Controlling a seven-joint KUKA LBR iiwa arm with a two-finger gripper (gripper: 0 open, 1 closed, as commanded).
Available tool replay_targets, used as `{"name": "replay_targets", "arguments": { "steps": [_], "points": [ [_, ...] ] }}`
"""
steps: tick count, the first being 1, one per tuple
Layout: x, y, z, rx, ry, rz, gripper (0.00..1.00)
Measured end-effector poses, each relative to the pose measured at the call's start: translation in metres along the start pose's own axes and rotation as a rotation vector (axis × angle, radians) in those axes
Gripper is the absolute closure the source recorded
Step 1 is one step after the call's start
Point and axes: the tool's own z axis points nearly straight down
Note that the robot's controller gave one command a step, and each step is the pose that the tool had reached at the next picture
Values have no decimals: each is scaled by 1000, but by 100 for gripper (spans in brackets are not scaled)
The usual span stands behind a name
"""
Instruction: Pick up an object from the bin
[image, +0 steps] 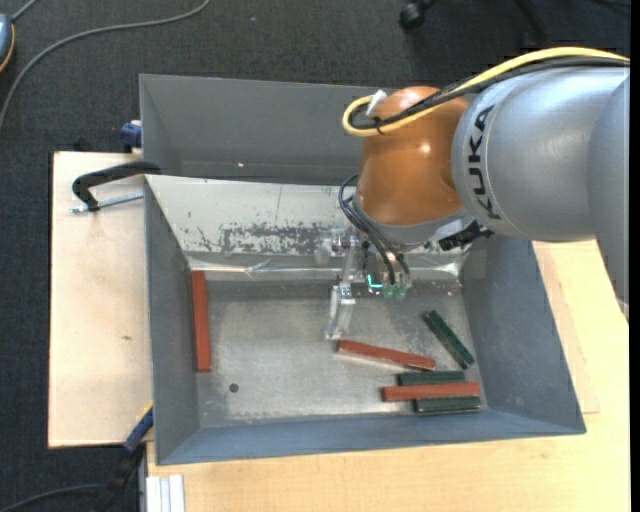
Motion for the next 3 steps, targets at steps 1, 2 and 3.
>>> {"name": "replay_targets", "arguments": {
  "steps": [1,2,3],
  "points": [
    [43,-62,88,3,1,-212,0],
    [40,-59,85,1,-6,-213,100],
    [32,-52,-53,2,-20,-266,100]
  ]
}}
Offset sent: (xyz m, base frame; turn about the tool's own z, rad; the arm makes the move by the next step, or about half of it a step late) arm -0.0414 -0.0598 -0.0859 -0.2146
